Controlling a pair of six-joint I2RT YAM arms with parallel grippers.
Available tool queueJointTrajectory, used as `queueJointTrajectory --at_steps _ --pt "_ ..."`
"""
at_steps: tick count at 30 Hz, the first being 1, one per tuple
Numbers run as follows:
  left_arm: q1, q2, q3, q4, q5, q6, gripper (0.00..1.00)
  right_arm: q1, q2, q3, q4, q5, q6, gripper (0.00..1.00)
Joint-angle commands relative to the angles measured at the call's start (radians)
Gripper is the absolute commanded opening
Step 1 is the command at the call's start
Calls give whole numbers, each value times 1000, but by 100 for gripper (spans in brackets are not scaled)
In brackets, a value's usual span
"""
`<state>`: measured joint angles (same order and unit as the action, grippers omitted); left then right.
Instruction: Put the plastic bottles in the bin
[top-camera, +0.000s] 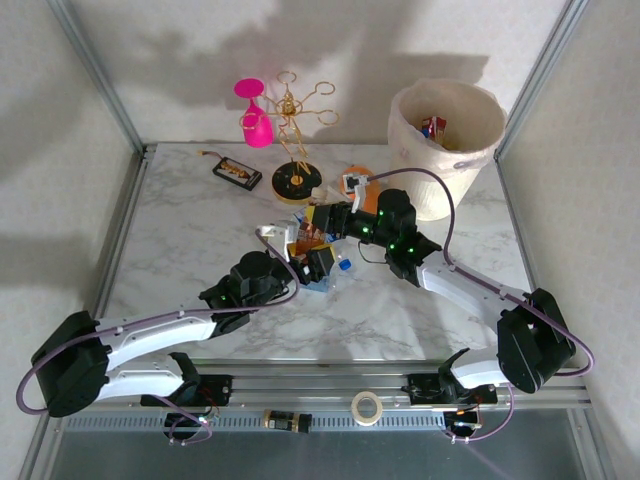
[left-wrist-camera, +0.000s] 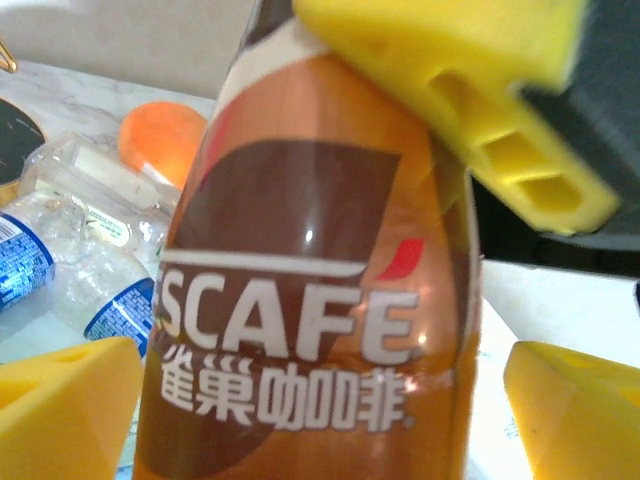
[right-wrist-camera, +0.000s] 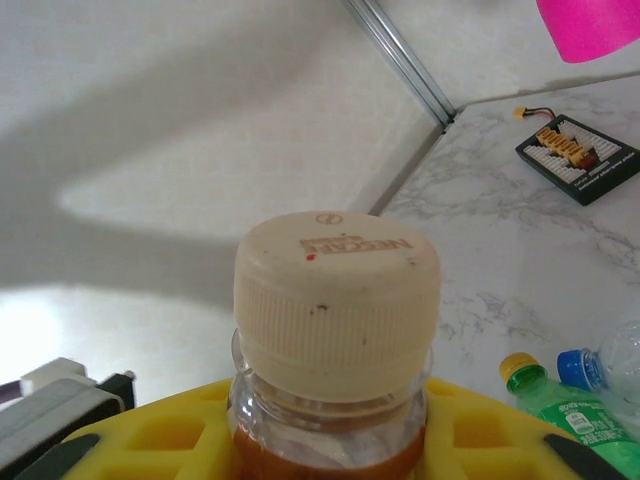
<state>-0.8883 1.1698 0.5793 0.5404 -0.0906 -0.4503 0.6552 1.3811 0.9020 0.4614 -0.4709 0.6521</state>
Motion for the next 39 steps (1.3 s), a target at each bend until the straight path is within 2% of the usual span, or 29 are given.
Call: queueJointTrajectory --at_steps 1,7,15,18,21,25,30,39 --pt "12 -45 -16 1 -29 -10 98 5 -7 38 -16 32 -43 27" --pt "44 -112 -66 29 -56 -33 100 -12 -14 82 -170 145 -114 27" --pt "100 -206 -134 25 -177 -49 100 -60 -60 205 -411 327 -280 28" --pt "143 -246 -174 9 -249 -101 100 -97 -74 256 -469 361 -324 28" --pt "215 -284 -211 -25 -268 -187 100 -149 -83 319 -519 398 -350 28" --pt "330 -314 -265 -58 -208 -299 100 -246 -79 411 -546 410 -356 27" --pt "425 -300 -318 -58 -102 -379 100 -373 -42 544 -539 437 -355 27" --pt "450 -177 -305 -54 71 -394 100 -542 67 653 -362 524 -322 26"
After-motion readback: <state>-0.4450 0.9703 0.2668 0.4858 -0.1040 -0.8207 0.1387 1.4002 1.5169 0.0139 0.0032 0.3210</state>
